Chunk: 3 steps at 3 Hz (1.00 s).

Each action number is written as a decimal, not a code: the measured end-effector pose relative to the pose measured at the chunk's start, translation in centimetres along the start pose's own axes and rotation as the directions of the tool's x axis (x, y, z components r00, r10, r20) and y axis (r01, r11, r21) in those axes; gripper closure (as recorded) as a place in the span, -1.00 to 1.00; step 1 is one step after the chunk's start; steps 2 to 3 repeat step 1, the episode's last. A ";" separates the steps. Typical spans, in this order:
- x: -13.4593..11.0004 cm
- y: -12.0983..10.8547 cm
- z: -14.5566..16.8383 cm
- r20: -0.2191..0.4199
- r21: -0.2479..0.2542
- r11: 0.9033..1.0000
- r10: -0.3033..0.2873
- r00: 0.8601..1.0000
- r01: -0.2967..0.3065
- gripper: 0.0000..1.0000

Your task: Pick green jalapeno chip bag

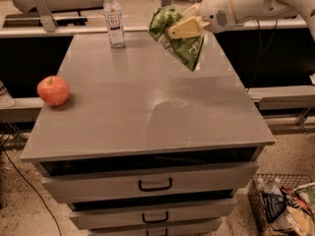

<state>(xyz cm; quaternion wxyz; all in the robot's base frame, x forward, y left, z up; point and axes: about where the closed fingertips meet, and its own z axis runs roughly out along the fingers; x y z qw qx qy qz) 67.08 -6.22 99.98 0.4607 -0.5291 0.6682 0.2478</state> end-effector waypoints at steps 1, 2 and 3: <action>-0.6 0.3 0.1 0.017 -0.009 1.000 0.000 1.000 0.000 1.00; -0.6 0.3 0.1 0.017 -0.009 1.000 0.000 1.000 0.000 1.00; -0.6 0.3 0.1 0.017 -0.009 1.000 0.000 1.000 0.000 1.00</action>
Offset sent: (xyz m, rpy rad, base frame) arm 0.0000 0.0000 0.0000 0.0000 0.0000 0.0000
